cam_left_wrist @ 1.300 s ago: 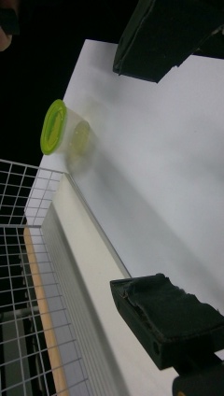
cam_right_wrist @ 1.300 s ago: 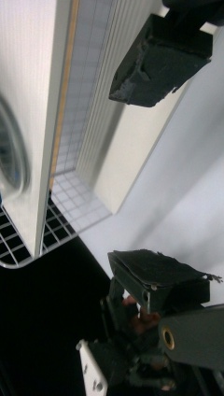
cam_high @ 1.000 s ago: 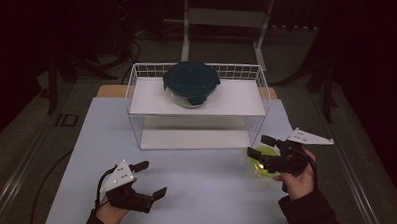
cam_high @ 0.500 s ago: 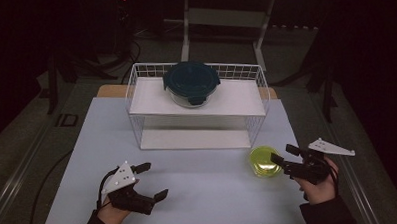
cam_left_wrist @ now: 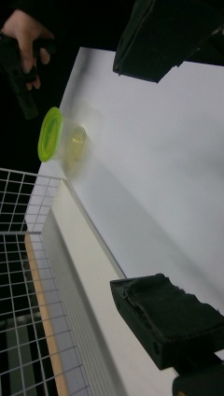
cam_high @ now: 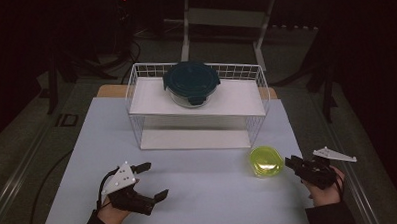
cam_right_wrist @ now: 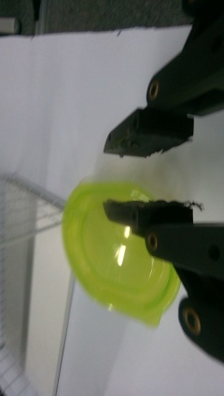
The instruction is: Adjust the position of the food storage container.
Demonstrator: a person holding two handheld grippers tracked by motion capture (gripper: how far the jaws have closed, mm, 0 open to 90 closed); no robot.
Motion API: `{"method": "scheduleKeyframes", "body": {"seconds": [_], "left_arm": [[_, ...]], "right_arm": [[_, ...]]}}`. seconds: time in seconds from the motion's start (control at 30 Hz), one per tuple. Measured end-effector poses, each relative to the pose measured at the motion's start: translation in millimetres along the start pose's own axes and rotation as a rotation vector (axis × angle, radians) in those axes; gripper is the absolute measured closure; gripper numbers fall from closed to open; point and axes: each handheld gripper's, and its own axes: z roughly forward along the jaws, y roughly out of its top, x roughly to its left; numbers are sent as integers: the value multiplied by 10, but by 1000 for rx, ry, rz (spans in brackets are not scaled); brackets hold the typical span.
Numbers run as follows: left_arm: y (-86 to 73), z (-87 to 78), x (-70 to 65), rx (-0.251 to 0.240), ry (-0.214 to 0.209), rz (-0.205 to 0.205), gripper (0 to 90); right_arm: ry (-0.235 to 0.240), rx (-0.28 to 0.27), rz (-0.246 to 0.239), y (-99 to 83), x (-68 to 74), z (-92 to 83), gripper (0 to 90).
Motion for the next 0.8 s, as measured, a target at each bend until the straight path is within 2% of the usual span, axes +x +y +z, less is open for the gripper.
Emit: {"method": "scheduleKeyframes", "body": {"seconds": [0.13, 0.17, 0.27, 0.37, 0.4, 0.6, 0.8], "left_arm": [[-2, 5, 1, 2, 0, 1, 2], [-2, 5, 1, 3, 0, 1, 2], [0, 8, -5, 5, -2, 5, 2], [-1, 12, -7, 6, -6, 5, 2], [-7, 21, -10, 8, -6, 5, 2], [-12, 24, -5, 10, -6, 5, 2], [-12, 27, -5, 8, -7, 0, 2]], "right_arm": [[-14, 45, 1, -94, -88, 67, 877], [-10, 67, 2, -122, -101, 96, 898], [4, 103, -1, -183, -115, 171, 899], [13, 116, -1, -212, -113, 217, 899], [19, 139, -3, -243, -108, 307, 899], [39, 165, -9, -268, -93, 445, 899], [61, 179, -33, -261, -13, 493, 899]]}}
